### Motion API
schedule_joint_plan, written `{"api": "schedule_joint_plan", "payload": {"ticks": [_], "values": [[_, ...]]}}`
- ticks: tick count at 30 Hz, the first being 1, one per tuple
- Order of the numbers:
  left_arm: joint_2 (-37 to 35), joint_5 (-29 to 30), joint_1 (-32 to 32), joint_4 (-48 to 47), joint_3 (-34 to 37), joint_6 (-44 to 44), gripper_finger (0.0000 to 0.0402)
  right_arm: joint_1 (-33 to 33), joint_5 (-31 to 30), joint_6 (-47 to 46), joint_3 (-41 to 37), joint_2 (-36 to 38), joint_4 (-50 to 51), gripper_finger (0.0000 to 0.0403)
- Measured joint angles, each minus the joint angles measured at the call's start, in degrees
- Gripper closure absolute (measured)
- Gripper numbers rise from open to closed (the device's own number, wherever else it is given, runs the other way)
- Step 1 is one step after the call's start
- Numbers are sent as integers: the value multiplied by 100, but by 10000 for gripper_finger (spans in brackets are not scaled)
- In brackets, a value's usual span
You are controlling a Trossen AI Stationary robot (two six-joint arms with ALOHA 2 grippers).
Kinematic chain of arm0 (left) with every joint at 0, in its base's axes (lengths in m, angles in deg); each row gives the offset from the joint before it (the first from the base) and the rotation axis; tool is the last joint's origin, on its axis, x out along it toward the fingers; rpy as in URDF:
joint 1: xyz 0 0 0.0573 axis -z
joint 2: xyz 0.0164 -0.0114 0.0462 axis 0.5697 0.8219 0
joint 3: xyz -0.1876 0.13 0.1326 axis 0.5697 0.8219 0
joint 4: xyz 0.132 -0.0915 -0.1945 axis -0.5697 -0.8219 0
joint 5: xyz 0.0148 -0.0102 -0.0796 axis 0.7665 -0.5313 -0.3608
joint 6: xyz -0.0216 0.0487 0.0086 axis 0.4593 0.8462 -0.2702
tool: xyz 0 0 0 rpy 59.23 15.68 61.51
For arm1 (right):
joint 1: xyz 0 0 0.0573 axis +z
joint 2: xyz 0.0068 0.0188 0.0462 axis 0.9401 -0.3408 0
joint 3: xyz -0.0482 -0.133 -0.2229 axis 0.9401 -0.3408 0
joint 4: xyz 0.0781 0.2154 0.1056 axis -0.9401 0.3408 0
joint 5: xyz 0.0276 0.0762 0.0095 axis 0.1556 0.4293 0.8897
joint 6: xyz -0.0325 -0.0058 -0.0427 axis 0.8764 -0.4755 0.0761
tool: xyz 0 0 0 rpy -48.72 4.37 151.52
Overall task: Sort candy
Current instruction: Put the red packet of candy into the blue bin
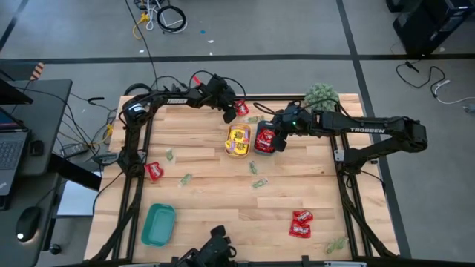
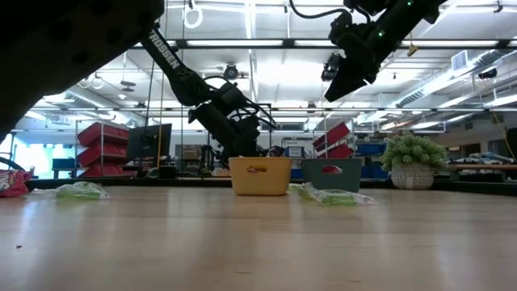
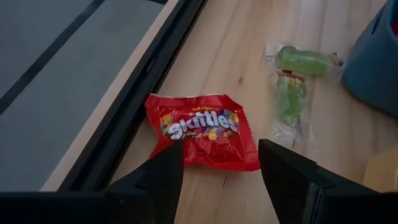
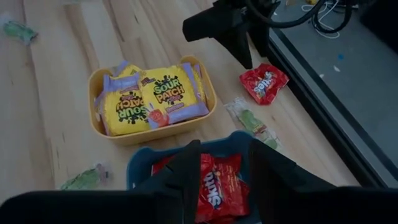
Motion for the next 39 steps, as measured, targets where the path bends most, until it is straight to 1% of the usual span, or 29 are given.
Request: {"api": "schedule_joint_plan", "payload": {"ticks": [6,11,13,18,26,30,39], "values": [[51,-130,0,-10,-4,-17,193,-2,-44,54,0,0,-46,283],[173,-126,0,-31,-57,-24,193,-2,-46,95,0,0,-126,283],[239,-128,0,24,-167,-18,193,-4,-46,106,0,0,-165,283],[483,-118,-6,-211,-348,-38,193,-13,-46,137,0,0,-166,283],[494,-307,-66,-205,-402,-2,195,-13,-46,140,0,0,-164,283],[494,-330,-130,-250,-402,11,211,-13,-46,141,0,0,-162,283],[494,-500,-149,-237,-402,209,264,-27,-46,244,0,0,-162,285]]}}
